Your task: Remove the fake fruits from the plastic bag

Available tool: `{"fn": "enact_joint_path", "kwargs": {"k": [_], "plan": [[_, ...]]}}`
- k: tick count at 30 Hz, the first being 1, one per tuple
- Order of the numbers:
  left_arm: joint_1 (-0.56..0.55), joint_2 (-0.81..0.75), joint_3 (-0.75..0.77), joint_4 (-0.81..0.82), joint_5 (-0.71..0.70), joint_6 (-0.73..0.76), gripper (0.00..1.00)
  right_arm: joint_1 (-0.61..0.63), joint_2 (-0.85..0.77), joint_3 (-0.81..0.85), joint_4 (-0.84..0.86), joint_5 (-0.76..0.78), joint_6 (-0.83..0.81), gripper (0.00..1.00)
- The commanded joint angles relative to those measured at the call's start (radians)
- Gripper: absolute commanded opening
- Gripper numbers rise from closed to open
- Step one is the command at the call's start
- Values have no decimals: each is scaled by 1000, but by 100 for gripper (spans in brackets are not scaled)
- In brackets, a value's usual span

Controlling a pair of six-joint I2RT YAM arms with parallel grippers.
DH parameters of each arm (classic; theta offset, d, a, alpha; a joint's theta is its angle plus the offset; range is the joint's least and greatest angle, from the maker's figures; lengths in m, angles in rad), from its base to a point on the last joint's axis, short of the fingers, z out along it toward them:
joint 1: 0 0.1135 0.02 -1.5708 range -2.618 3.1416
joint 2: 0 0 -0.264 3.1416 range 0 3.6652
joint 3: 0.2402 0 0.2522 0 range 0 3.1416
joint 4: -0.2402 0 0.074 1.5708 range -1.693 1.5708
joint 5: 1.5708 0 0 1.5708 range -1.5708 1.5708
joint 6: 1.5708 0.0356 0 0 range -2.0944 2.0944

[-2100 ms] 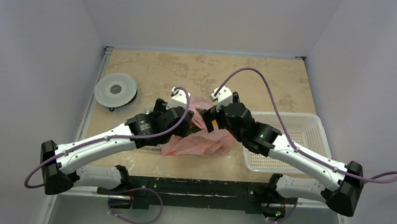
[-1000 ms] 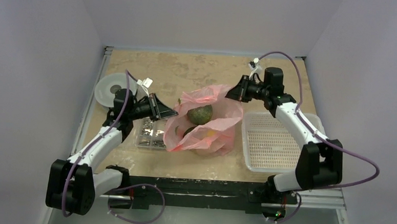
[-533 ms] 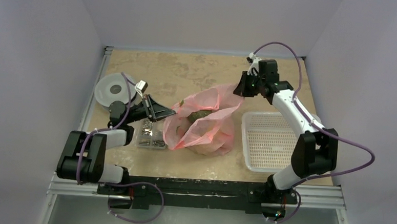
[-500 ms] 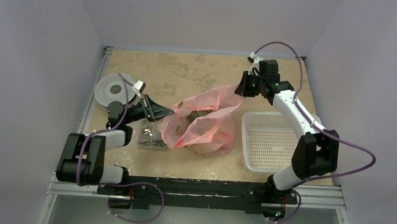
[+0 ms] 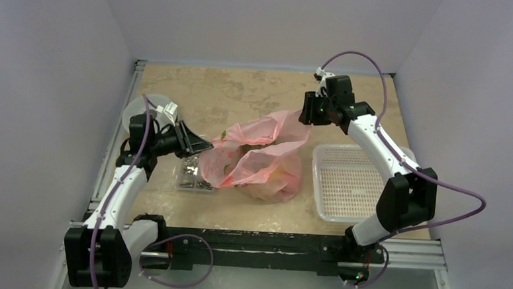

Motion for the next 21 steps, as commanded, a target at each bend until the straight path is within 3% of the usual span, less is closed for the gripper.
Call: {"fn": "enact_joint_path", "kwargs": {"k": [1,2,4,6,9,11,15,21], "plan": [[-1,-84,106,-440,-187,271,39,24,-76,56,-96,229,73,54],[-8,-100,145,-510,-232,313,45,33,-102,50,-106,248,95,67],[-24,-119,211,-601,-297,369,51,74,-138,52,-138,323,121,80],[-64,-127,271,-672,-379,415,56,124,-170,68,-176,395,141,87],[-203,-121,369,-737,-572,471,61,174,-234,83,-229,457,183,89],[-296,-102,421,-749,-688,490,70,197,-295,57,-238,469,248,98],[-476,-14,543,-753,-891,557,78,198,-412,-16,-240,369,422,99],[-698,208,671,-654,-1189,843,88,203,-527,-199,-127,177,651,99]]}}
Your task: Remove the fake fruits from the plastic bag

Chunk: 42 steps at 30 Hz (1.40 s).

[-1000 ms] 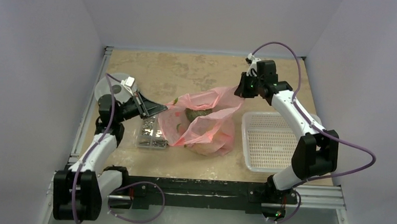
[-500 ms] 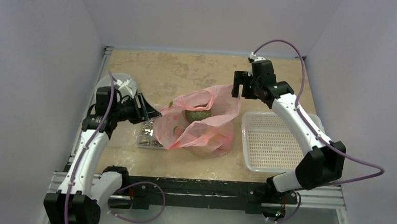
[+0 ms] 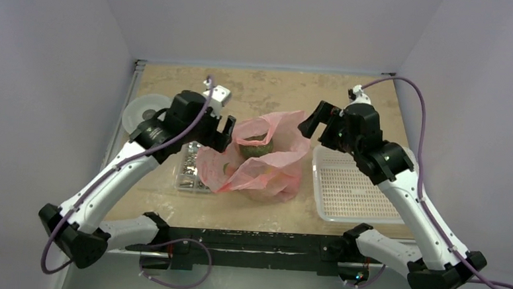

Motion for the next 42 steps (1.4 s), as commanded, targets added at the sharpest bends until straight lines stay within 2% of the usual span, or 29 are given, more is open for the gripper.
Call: {"fn": "enact_joint_path", "kwargs": {"k": [1,2,3,7,9,11,13,16,18,19,21,23,26,28,32,39,42], "plan": [[-124,160,91,69,-329,263,90,6,-22,-144,87,-137,223,99],[-127,204,118,68,-348,267,97,9,-12,-168,96,-164,242,99],[-123,247,155,61,-338,263,100,14,3,-184,101,-183,262,99],[-111,397,268,-20,-228,248,100,78,35,-240,194,-179,341,99],[-91,424,269,-16,-173,228,97,107,77,-239,210,-142,342,99],[-51,417,219,34,-65,209,85,138,156,-228,213,-128,308,99],[-13,408,178,63,33,191,64,187,210,-219,194,-44,280,99],[-5,396,145,83,51,141,36,273,223,-263,171,44,289,91],[-9,403,133,95,42,125,9,341,213,-324,146,112,312,86],[-9,413,146,83,33,121,0,370,217,-362,123,131,316,82],[-8,418,156,76,7,104,0,445,227,-404,61,175,344,74],[-5,405,131,107,-18,95,0,533,224,-469,11,224,394,60],[-4,392,123,120,-69,95,0,653,219,-525,-35,299,479,29],[-4,384,119,132,-88,100,0,685,246,-537,-51,332,490,21],[-6,386,116,137,-71,109,0,697,301,-493,-40,368,460,26],[-19,382,131,102,-31,139,1,697,261,-380,-111,397,304,59],[-28,397,175,37,12,154,26,697,176,-364,-119,387,237,72]]}}
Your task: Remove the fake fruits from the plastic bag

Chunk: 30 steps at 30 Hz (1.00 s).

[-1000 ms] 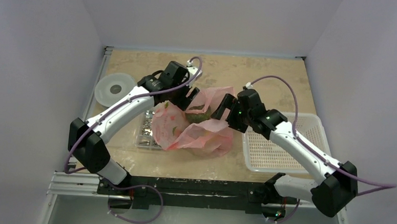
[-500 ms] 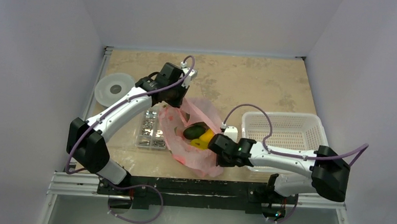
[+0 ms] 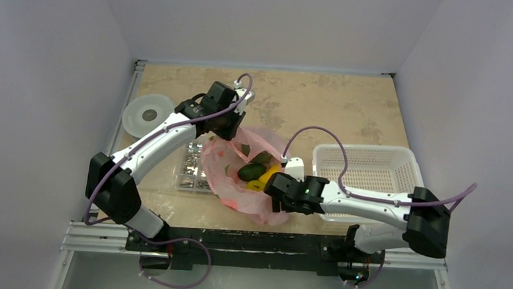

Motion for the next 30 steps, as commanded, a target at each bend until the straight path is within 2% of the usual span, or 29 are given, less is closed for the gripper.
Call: {"fn": "enact_joint_path", "kwargs": {"k": [1,4,7,11,12,14,18,21,25,27,30], "plan": [[-9,-33,63,-43,52,25,34,5,-134,66,-66,50,-111,76],[-10,-58,43,-30,42,30,51,4,-230,98,-61,41,-183,82],[-11,-76,44,-36,16,45,55,4,-317,111,28,27,-283,86],[-11,-106,16,-14,8,49,57,4,-379,147,128,13,-392,88],[-11,-109,12,-12,-13,63,57,4,-383,162,158,-24,-436,88],[-11,-109,17,-22,-34,87,58,4,-385,190,250,-133,-518,98],[-11,-121,11,-20,-38,95,59,7,-386,213,335,-234,-585,99],[-11,-129,-1,-12,-43,97,59,10,-406,232,325,-141,-639,99],[-11,-124,1,-7,-35,95,60,10,-375,346,208,-36,-670,99],[-11,-113,4,-9,-35,93,60,10,-349,393,206,-45,-688,99],[-11,-96,14,-23,-33,90,55,10,-299,458,208,-138,-716,98]]}}
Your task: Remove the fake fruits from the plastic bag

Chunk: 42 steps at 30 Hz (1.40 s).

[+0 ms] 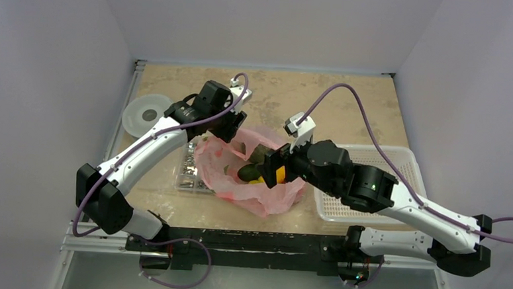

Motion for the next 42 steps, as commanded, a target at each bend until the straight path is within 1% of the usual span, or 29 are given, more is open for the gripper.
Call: {"fn": "enact_joint_path", "kwargs": {"k": [1,3,4,5,6,8,9,10,11,12,13,16,19,20,21,24,31,33,36,40,41,42], "plan": [[-4,-3,10,9,0,14,52,4,55,118,0,-69,-74,96],[-4,-4,4,12,2,13,42,4,58,125,19,-109,-89,91],[-4,-4,2,14,2,15,37,4,53,116,36,-126,-102,87],[-4,-2,4,12,3,18,31,4,51,93,64,-154,-123,81],[-4,0,10,7,6,20,28,4,51,69,83,-170,-136,71],[-5,-1,15,1,16,21,21,4,71,4,116,-177,-133,49],[-4,-2,14,3,24,21,18,4,88,-31,135,-182,-115,40],[-4,-5,9,7,29,21,15,3,103,-75,165,-179,-99,35],[-4,-6,4,12,29,21,9,4,118,-120,201,-157,-77,33],[-4,-7,3,13,29,21,3,4,130,-169,245,-125,-59,32],[-4,-6,4,12,40,22,0,4,142,-217,298,-81,-51,33],[-4,-5,7,13,66,21,0,4,198,-323,401,50,-19,33],[-4,-6,1,19,70,21,0,4,279,-355,427,121,-2,22],[-4,-5,4,15,67,25,0,4,299,-365,436,142,-4,19],[-5,-6,4,11,63,28,0,4,320,-367,445,133,-12,18],[-2,-15,-3,20,56,36,0,9,375,-390,472,37,-6,17],[-1,-9,3,20,77,39,0,107,496,-497,583,-52,138,17],[-1,-3,5,20,78,39,0,147,530,-508,598,-40,178,17],[1,12,19,2,83,39,0,170,589,-522,630,-21,202,17],[1,8,5,13,88,36,0,180,619,-495,558,61,221,16],[1,8,4,13,85,37,0,181,609,-496,554,77,223,18],[0,12,4,12,82,37,0,181,590,-500,554,87,222,22]]}}
